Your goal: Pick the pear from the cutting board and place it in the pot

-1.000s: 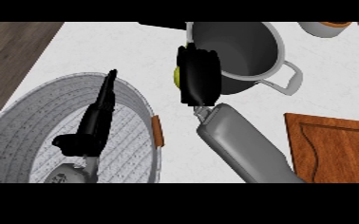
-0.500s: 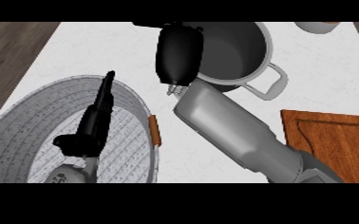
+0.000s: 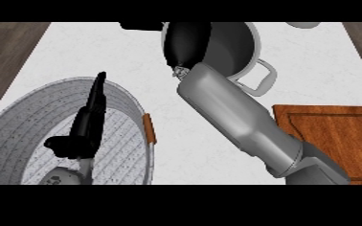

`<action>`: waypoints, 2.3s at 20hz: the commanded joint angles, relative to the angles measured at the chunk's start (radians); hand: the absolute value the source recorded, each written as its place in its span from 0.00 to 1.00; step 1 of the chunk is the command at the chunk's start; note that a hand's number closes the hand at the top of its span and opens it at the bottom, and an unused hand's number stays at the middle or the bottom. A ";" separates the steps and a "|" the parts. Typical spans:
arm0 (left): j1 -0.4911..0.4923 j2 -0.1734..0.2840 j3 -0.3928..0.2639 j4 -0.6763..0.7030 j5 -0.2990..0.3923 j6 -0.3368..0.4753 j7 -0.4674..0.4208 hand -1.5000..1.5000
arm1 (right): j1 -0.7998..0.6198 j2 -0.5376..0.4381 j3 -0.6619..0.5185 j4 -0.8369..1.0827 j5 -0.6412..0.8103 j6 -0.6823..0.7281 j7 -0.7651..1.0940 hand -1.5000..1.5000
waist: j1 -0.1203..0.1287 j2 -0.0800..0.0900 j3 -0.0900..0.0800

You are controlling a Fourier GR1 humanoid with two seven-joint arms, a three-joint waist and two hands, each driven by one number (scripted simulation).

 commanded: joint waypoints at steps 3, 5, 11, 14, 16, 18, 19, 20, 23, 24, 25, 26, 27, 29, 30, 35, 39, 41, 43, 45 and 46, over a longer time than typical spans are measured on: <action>0.033 -0.001 0.010 -0.056 -0.005 0.012 0.021 0.50 | -0.062 0.009 -0.101 0.147 0.017 -0.087 0.037 1.00 | -0.034 -0.005 -0.002; 0.102 -0.014 -0.004 -0.061 -0.016 0.013 -0.035 0.50 | -0.026 0.003 -0.141 0.213 0.009 -0.138 -0.023 1.00 | -0.033 -0.003 -0.002; 0.048 -0.010 0.017 -0.067 -0.010 0.013 0.022 0.50 | 0.077 -0.068 -0.248 0.269 -0.083 -0.208 -0.253 1.00 | -0.047 -0.004 -0.001; 0.089 -0.031 -0.022 -0.075 -0.037 0.025 -0.002 0.50 | 0.061 -0.047 -0.303 0.392 -0.116 -0.246 -0.321 1.00 | -0.024 0.004 -0.001; 0.028 -0.006 0.052 -0.002 -0.001 -0.014 -0.025 0.50 | 0.063 -0.050 -0.323 0.439 -0.119 -0.241 -0.344 1.00 | -0.033 0.005 -0.002; 0.037 -0.025 0.033 0.001 -0.002 -0.021 -0.034 0.50 | 0.067 -0.057 -0.355 0.488 -0.135 -0.256 -0.358 1.00 | -0.031 0.006 -0.002; 0.050 -0.037 0.023 0.024 -0.030 -0.004 -0.069 0.50 | 0.075 -0.024 -0.357 0.494 -0.134 -0.258 -0.342 1.00 | -0.036 0.002 -0.002; 0.070 -0.031 0.016 0.011 -0.009 -0.021 -0.054 0.50 | 0.072 -0.059 -0.410 0.483 -0.193 -0.234 -0.369 1.00 | -0.034 0.003 -0.002; 0.037 -0.015 0.034 -0.003 0.002 -0.024 -0.029 0.50 | 0.075 -0.061 -0.436 0.569 -0.193 -0.222 -0.283 0.00 | -0.028 0.007 -0.002; 0.030 -0.005 0.038 -0.017 -0.012 -0.012 -0.020 0.50 | 0.071 -0.064 -0.453 0.574 -0.213 -0.187 -0.300 0.00 | -0.032 0.003 -0.001; 0.046 0.000 0.040 -0.033 -0.002 -0.019 0.000 0.50 | 0.091 -0.057 -0.460 0.591 -0.223 -0.187 -0.349 0.00 | -0.029 0.004 -0.001; 0.018 0.006 0.061 -0.023 0.010 -0.032 0.012 0.50 | 0.081 -0.066 -0.491 0.576 -0.257 -0.198 -0.428 0.00 | -0.029 0.005 -0.001; 0.059 -0.015 0.030 -0.026 -0.025 -0.008 -0.019 0.50 | 0.129 -0.073 -0.501 0.538 -0.280 -0.216 -0.515 0.00 | -0.037 0.001 -0.001; 0.035 -0.012 0.041 -0.019 -0.005 -0.021 0.014 0.50 | 0.146 -0.050 -0.528 0.488 -0.307 -0.317 -0.575 0.00 | -0.038 0.002 0.000; 0.049 -0.003 0.052 -0.043 -0.003 -0.022 -0.009 0.50 | 0.139 -0.026 -0.541 0.455 -0.320 -0.363 -0.575 0.00 | -0.037 0.000 0.000; 0.032 0.008 0.062 -0.034 -0.002 -0.014 0.011 0.50 | 0.214 -0.027 -0.659 0.265 -0.459 -0.594 -0.799 0.00 | -0.055 0.000 0.003; 0.006 -0.004 0.047 -0.032 -0.016 -0.003 0.037 0.50 | 0.254 -0.013 -0.745 0.190 -0.580 -0.632 -0.916 0.00 | -0.056 -0.003 0.001; 0.052 -0.039 0.032 0.002 -0.021 -0.012 -0.045 0.50 | 0.305 -0.040 -0.794 0.150 -0.675 -0.569 -1.029 0.00 | -0.055 -0.003 0.000; 0.106 -0.028 0.038 -0.012 -0.007 -0.046 -0.076 0.50 | 0.299 -0.054 -0.829 0.182 -0.703 -0.577 -1.050 0.00 | -0.048 -0.004 -0.001; 0.020 -0.023 0.063 -0.017 -0.024 -0.013 0.020 0.50 | 0.341 -0.060 -0.847 0.170 -0.738 -0.573 -1.130 0.00 | -0.056 -0.006 -0.001; 0.060 -0.018 0.065 -0.031 -0.022 -0.030 -0.006 0.50 | 0.344 -0.057 -0.852 0.164 -0.751 -0.575 -1.141 0.00 | -0.055 -0.007 -0.001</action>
